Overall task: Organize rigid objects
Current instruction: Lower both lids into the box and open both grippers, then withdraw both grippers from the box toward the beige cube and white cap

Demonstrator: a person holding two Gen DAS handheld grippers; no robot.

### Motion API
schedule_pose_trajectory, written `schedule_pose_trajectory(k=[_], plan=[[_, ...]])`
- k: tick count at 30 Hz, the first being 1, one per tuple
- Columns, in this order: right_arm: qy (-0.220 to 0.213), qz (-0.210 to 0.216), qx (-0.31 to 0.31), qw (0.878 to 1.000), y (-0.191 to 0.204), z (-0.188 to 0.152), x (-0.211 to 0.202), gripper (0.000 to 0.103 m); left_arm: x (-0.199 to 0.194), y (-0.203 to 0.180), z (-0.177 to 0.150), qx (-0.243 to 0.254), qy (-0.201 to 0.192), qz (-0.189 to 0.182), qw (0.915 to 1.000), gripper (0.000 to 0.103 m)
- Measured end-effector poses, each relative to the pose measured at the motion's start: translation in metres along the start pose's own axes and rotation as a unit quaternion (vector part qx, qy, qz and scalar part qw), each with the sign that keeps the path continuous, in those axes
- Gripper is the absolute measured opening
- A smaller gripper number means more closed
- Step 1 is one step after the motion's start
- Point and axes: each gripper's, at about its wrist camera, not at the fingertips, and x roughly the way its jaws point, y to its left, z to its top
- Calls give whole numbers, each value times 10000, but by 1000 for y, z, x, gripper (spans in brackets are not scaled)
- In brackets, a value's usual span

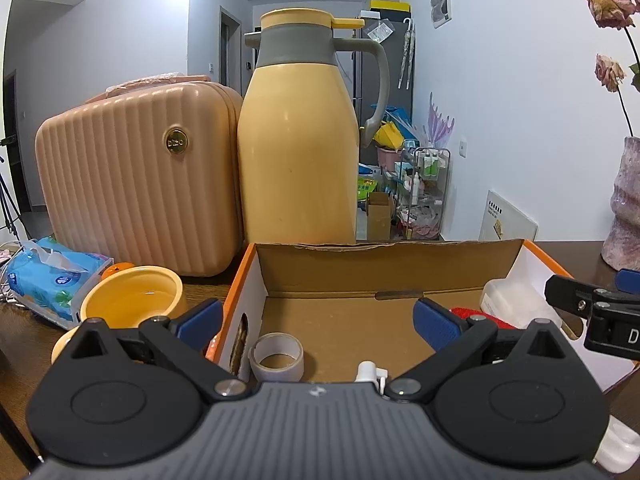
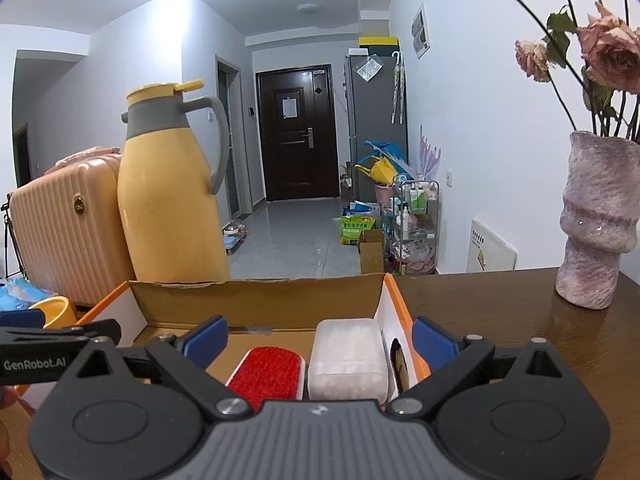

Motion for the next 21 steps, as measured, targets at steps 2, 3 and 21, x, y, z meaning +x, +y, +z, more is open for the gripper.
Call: schedule_pose_trajectory(k=[2, 3, 21], plan=[[-39, -12, 1, 10000, 1, 1, -5, 99, -3, 1, 0, -16, -22, -8, 10000, 103], [-57, -24, -14, 10000, 2, 2, -9, 99, -6, 1, 1, -26, -35, -7, 10000, 103], [-329, 26, -421, 9986, 23, -10, -92, 99, -70, 19, -16, -33, -283, -162, 9995, 103]])
